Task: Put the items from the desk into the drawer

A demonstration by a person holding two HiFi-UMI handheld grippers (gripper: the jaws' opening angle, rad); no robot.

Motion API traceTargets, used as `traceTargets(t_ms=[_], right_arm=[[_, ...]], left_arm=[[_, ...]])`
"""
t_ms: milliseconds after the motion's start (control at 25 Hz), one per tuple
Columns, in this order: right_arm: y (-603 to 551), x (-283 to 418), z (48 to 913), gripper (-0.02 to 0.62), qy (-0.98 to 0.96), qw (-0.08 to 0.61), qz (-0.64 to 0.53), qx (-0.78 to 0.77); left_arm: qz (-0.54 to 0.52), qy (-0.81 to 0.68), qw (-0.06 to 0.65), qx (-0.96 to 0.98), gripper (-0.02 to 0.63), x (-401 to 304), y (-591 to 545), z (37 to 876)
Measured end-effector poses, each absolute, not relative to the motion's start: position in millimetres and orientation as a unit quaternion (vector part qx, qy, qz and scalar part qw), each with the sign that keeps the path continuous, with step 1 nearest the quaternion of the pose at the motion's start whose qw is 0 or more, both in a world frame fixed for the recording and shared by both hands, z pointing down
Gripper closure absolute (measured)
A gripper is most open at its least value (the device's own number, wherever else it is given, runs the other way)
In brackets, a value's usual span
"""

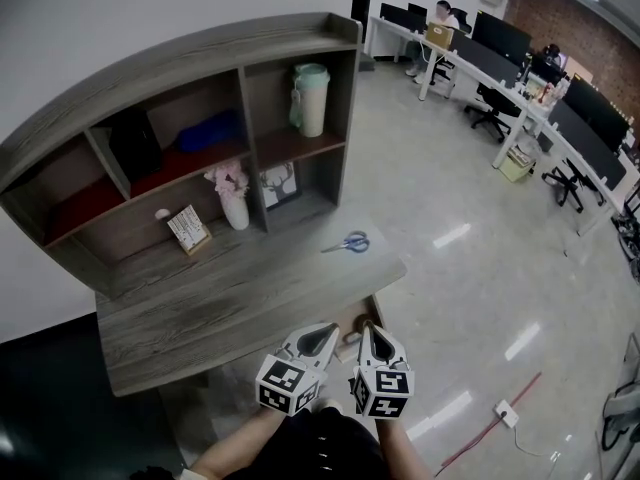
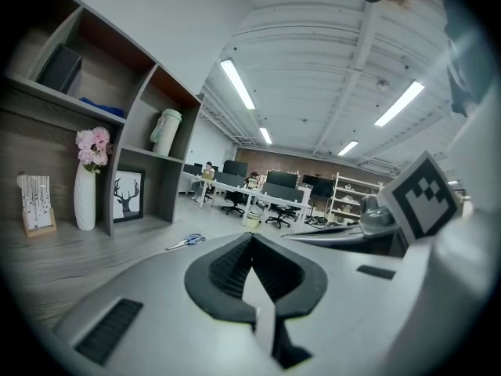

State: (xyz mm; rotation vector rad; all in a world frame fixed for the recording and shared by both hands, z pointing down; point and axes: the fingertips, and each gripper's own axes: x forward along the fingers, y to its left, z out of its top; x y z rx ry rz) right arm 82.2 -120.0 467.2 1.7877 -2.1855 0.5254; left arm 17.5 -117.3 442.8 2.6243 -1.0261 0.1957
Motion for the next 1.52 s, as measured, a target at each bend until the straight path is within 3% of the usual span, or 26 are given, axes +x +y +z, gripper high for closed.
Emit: traceTargets(t_ms=[1520], right_arm=[[-180,84,479,0.584,-0.779,0.155,0.178,0.581]], left_arm=[[0.08,-0.368,0.16,0.913,0.597,29,-171,456]])
